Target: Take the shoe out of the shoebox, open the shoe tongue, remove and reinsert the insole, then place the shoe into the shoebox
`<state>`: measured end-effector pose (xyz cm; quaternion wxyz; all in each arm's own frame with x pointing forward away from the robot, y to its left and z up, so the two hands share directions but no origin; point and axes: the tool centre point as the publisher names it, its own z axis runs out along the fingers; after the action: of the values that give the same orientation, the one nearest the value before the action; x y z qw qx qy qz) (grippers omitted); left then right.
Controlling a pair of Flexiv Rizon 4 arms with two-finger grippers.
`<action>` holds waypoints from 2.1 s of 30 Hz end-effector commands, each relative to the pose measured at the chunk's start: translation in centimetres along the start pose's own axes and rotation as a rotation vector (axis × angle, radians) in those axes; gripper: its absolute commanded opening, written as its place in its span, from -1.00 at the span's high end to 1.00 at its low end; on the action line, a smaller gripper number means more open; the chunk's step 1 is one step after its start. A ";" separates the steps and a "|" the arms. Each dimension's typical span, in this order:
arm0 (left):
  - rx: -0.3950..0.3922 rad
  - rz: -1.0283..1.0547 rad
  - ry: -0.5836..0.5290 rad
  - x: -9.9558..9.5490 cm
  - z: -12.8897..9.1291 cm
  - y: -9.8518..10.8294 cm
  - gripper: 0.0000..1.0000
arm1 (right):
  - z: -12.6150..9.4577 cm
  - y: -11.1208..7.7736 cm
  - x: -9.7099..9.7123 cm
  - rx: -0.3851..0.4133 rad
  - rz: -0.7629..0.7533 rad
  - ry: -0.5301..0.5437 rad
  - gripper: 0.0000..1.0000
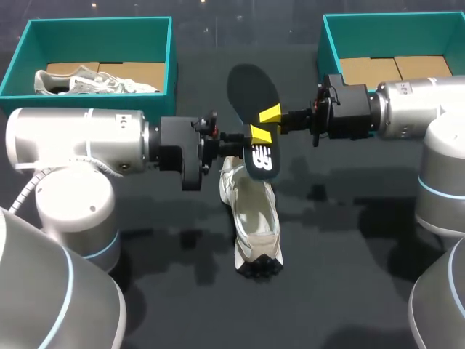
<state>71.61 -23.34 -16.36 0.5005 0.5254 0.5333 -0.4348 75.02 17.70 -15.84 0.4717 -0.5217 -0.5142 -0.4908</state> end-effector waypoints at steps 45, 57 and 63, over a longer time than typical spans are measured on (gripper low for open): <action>0.191 -0.011 1.145 -10.0 -7.7 10.8 -1.00 | -1.3 -0.7 -1.7 0.007 0.024 -0.021 1.00; 0.256 -0.020 1.341 -11.5 -3.7 13.1 -1.00 | -1.3 -0.7 -1.7 0.007 0.024 -0.021 1.00; 0.313 -0.053 1.432 -10.9 -0.1 12.6 -1.00 | -1.3 -0.7 -1.7 0.007 0.024 -0.021 1.00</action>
<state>82.95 -21.52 -4.06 0.1063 0.7056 0.6739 -0.1914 74.33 16.18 -17.43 0.4748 -0.5306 -0.5145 -0.4778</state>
